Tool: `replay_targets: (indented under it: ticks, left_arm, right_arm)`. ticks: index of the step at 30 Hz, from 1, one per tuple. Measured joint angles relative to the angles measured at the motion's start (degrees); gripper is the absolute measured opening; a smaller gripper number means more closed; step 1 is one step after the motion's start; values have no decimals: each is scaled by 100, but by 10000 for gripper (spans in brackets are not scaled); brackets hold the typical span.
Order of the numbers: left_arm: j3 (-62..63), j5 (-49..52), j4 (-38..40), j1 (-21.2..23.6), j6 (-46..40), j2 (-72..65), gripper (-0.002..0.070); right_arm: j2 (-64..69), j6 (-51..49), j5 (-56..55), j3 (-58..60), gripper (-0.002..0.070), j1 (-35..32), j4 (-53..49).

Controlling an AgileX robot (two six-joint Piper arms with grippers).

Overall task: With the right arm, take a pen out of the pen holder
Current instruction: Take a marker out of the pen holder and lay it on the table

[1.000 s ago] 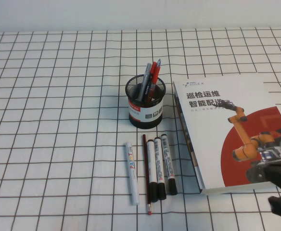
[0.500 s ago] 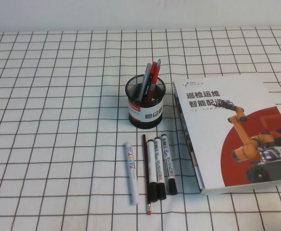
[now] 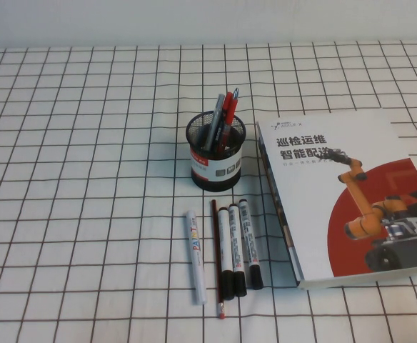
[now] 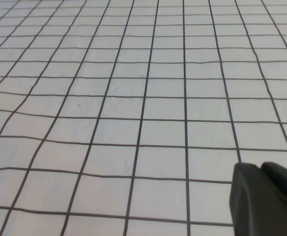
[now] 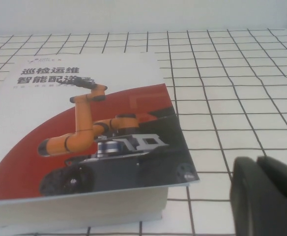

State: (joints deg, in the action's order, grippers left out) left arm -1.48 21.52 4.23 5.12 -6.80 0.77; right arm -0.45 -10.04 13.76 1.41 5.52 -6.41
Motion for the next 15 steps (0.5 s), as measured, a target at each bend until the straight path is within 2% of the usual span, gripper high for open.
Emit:
replay_targets:
  ticks: [7,12,15]
  left_arm:
    - [0,0,0,0,0,0,-3]
    - [0,0,0,0,0,0,-3]
    - [0,0,0,0,0,0,-3]
  right_arm:
    - [0,93,223,0,-15,6,140]
    - [0,1343,567,3,-15,6,1028]
    - [0,1622,601,12,-15,6,1164]
